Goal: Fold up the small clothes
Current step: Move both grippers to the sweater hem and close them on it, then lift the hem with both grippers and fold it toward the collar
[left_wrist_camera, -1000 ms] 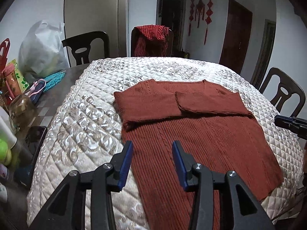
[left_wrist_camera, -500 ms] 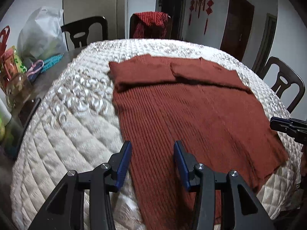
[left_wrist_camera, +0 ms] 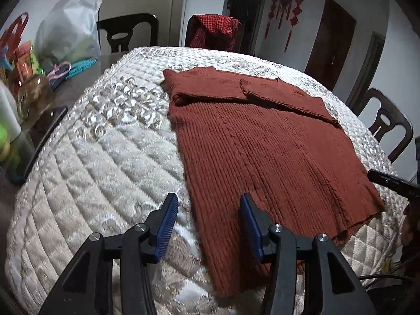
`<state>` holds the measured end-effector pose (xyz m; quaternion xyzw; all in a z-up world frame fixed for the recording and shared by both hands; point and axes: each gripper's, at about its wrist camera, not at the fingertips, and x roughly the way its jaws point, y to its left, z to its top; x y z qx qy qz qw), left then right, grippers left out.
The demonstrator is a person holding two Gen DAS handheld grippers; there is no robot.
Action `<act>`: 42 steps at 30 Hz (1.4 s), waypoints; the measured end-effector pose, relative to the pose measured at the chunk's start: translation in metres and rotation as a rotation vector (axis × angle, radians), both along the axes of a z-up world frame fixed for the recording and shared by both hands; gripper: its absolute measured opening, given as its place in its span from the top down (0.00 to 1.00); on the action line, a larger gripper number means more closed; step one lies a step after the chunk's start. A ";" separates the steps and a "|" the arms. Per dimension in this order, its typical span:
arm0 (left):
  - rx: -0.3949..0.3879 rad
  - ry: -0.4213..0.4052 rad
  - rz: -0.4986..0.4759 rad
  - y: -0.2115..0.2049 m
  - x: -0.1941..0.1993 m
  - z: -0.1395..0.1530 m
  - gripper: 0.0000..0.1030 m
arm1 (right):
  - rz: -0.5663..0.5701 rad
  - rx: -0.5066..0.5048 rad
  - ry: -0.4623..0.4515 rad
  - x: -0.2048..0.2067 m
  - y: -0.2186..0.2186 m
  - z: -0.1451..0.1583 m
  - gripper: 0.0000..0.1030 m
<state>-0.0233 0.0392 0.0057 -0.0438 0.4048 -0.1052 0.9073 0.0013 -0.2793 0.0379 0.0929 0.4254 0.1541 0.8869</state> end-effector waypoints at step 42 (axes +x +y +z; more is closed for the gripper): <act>-0.201 0.012 -0.027 0.006 -0.019 0.001 0.92 | 0.013 0.259 0.056 -0.026 -0.010 -0.008 0.93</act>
